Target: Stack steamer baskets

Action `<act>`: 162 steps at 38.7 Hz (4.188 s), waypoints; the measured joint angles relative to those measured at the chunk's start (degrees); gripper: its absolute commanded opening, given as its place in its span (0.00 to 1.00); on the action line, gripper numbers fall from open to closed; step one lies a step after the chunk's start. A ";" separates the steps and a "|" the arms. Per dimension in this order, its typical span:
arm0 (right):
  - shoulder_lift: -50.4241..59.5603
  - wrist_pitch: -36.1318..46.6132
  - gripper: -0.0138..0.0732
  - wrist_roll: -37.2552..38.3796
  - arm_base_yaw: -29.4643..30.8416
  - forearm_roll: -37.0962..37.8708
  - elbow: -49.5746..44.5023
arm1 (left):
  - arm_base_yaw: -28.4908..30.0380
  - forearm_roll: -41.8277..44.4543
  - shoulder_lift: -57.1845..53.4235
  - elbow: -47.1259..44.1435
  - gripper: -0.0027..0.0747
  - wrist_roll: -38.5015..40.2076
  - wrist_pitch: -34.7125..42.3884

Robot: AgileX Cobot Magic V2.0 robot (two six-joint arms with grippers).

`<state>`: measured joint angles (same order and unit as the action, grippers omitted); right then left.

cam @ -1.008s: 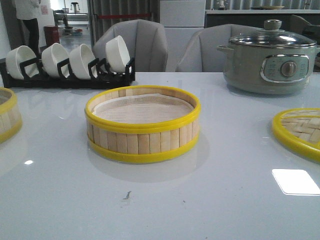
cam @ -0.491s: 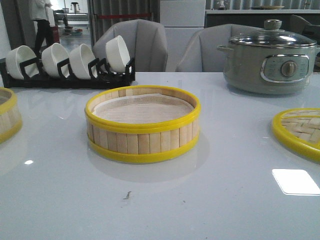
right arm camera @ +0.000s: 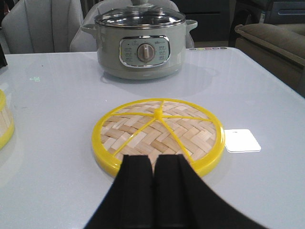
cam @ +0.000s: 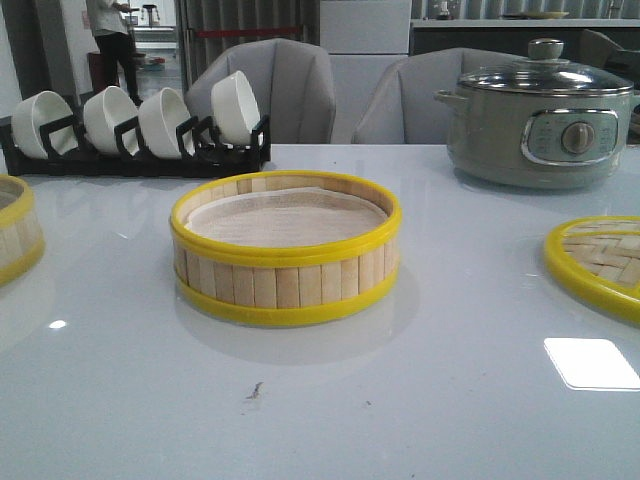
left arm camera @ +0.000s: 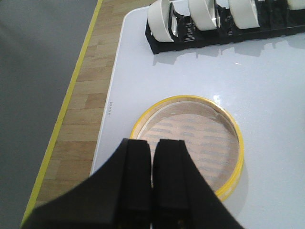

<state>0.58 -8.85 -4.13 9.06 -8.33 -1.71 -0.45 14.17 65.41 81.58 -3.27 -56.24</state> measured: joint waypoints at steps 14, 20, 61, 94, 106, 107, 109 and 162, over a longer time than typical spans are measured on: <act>0.00 0.00 0.21 0.00 0.00 0.00 0.00 | 0.00 0.35 0.00 0.00 0.15 0.00 0.00; 0.00 0.00 0.21 0.00 0.00 0.00 0.00 | 0.00 0.35 0.00 0.00 0.15 0.00 0.00; 0.00 5.72 0.21 0.00 0.00 1.55 0.00 | 0.00 0.35 0.00 0.00 0.15 0.00 -0.83; -49.41 -22.06 0.21 0.00 -7.23 5.38 55.59 | 0.00 0.48 0.00 0.00 0.15 0.00 -1.42; -55.64 -22.17 0.21 0.00 -7.23 5.27 58.06 | 0.00 0.48 1.06 0.00 0.15 0.00 -1.42; -55.75 -21.21 0.21 0.00 -7.23 5.27 58.06 | 0.00 0.48 1.14 0.00 0.15 0.00 -1.42; -55.89 -19.57 0.21 0.00 -7.23 5.27 58.06 | 0.00 0.48 1.29 0.00 0.15 0.00 -1.42; -55.89 -18.60 0.75 -0.42 -7.23 6.04 58.06 | -0.31 -12.48 20.10 0.00 0.60 3.27 4.36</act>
<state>-55.31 -27.46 -4.55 1.83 -2.29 56.35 -0.77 1.69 85.50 81.58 0.00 -51.87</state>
